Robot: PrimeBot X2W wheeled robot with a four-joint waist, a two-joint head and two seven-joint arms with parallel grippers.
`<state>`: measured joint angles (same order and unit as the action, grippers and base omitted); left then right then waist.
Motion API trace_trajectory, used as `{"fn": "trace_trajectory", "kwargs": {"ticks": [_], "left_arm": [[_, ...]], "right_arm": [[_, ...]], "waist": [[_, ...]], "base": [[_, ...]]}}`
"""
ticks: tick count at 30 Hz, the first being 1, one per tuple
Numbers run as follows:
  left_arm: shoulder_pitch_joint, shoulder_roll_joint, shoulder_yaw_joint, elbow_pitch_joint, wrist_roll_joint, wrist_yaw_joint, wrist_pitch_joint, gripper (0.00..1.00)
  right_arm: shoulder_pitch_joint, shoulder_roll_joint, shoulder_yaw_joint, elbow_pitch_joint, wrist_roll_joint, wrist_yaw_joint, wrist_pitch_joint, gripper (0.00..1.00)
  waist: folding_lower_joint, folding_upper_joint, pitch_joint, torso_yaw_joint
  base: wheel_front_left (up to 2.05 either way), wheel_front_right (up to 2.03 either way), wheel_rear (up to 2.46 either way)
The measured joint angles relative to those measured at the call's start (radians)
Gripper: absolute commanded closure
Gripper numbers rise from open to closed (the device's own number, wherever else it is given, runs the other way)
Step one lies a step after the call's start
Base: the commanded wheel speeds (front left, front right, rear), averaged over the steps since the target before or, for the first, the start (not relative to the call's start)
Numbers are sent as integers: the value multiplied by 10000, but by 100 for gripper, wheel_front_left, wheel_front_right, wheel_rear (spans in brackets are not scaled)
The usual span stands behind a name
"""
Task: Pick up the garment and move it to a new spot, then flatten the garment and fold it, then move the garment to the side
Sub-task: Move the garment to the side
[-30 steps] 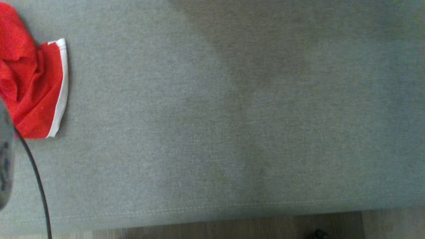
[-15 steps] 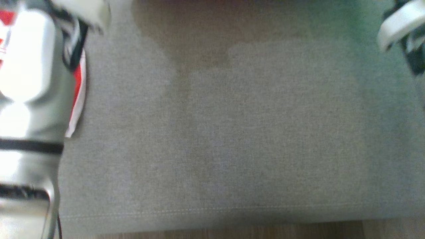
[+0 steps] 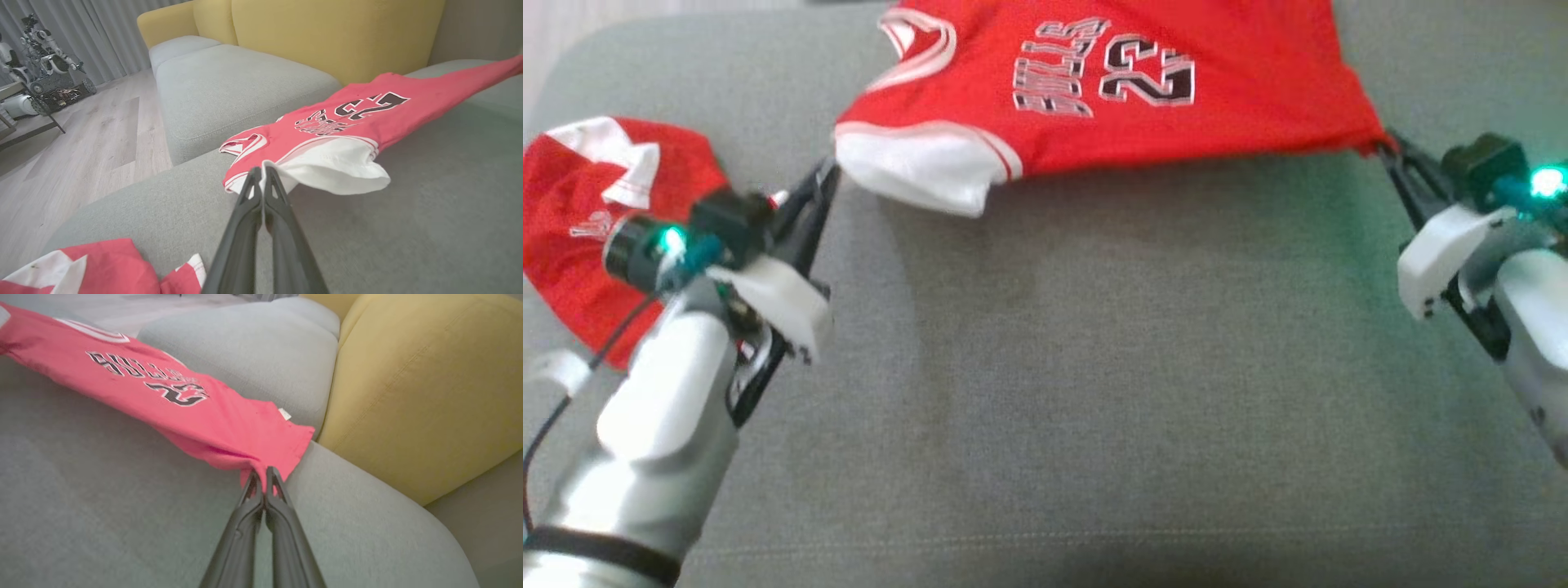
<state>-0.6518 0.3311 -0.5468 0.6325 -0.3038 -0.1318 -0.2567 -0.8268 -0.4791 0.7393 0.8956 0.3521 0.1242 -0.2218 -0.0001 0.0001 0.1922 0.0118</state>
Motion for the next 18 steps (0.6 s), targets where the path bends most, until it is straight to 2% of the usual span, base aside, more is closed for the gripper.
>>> {"fn": "trace_trajectory", "kwargs": {"ticks": [7, 16, 18], "left_arm": [[909, 796, -1133, -516, -897, -2, 286, 100], [1890, 1680, -1691, -1593, -1862, -2, 809, 100], [2224, 1937, -1808, -2011, -2148, -2, 1001, 100]], "right_arm": [[527, -731, 1689, -558, 1463, 0, 911, 100], [946, -1710, 3423, -1724, 3172, 0, 1816, 100], [1081, -2010, 4119, -2213, 3678, 0, 2261, 100]], "waist": [[0, 0, -677, 13], [0, 0, -1331, -160], [0, 0, -1489, -235]], "base": [[0, 0, 0], [0, 0, 0], [0, 0, 0]]}}
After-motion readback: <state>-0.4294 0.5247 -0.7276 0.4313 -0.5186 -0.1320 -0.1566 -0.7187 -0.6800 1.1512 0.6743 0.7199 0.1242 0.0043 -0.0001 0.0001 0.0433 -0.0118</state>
